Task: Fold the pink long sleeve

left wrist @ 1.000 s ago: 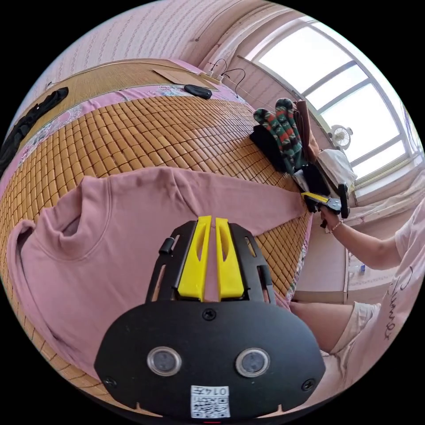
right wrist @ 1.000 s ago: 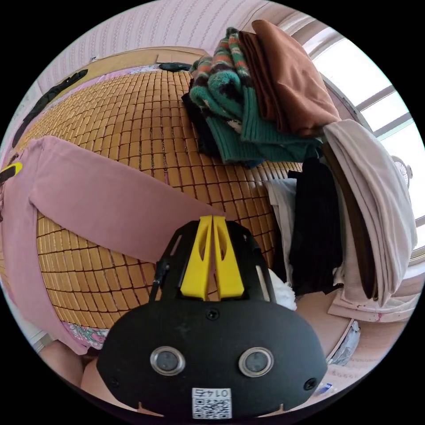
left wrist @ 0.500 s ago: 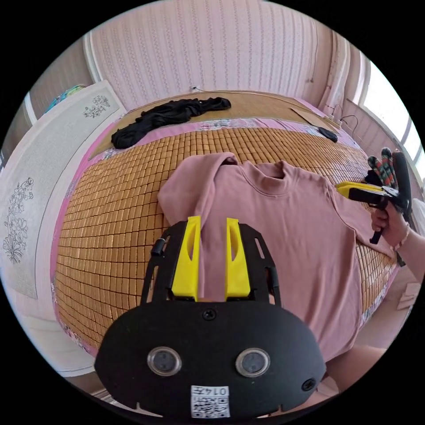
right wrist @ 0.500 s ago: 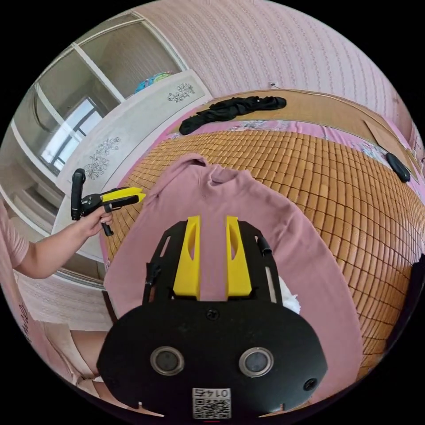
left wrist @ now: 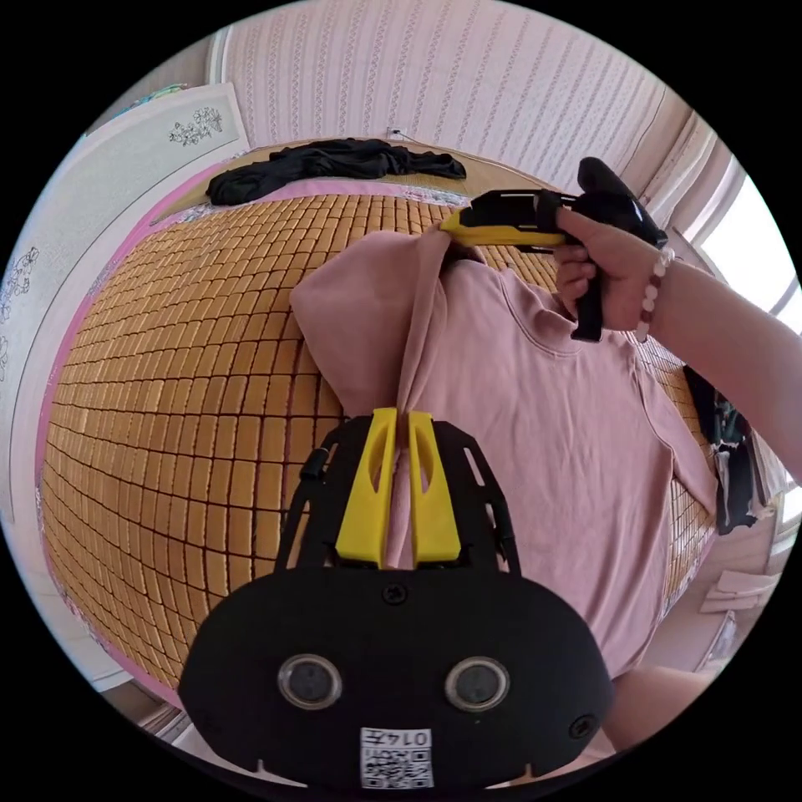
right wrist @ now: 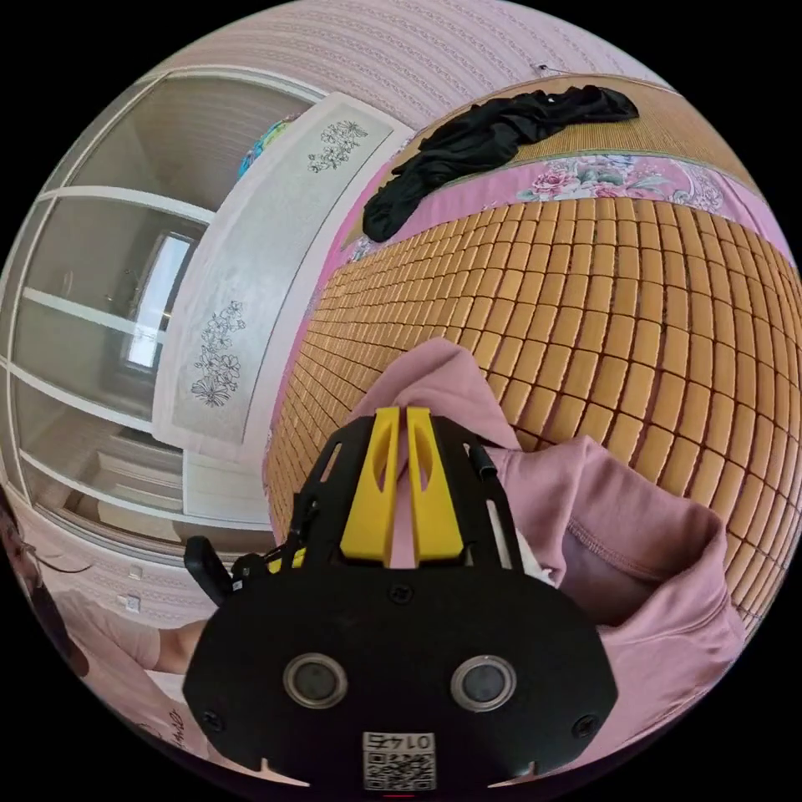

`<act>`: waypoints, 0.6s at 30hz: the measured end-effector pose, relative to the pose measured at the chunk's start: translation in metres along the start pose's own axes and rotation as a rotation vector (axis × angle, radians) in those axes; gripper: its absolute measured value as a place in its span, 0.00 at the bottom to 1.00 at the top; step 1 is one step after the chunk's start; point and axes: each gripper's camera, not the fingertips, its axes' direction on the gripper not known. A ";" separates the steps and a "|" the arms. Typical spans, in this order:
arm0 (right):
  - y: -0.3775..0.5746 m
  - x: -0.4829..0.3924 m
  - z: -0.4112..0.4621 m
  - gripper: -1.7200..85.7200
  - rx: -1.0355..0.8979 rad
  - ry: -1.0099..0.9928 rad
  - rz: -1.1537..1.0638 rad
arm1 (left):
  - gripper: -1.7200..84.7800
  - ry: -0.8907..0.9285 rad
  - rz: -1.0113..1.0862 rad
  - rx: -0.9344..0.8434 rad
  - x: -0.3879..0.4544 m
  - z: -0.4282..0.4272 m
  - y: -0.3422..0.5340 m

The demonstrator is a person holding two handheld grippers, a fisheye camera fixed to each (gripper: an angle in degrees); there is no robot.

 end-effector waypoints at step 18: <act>0.137 -0.253 0.212 0.06 -0.538 -0.005 -0.719 | 0.08 -0.154 -0.651 0.084 -0.217 -0.206 0.213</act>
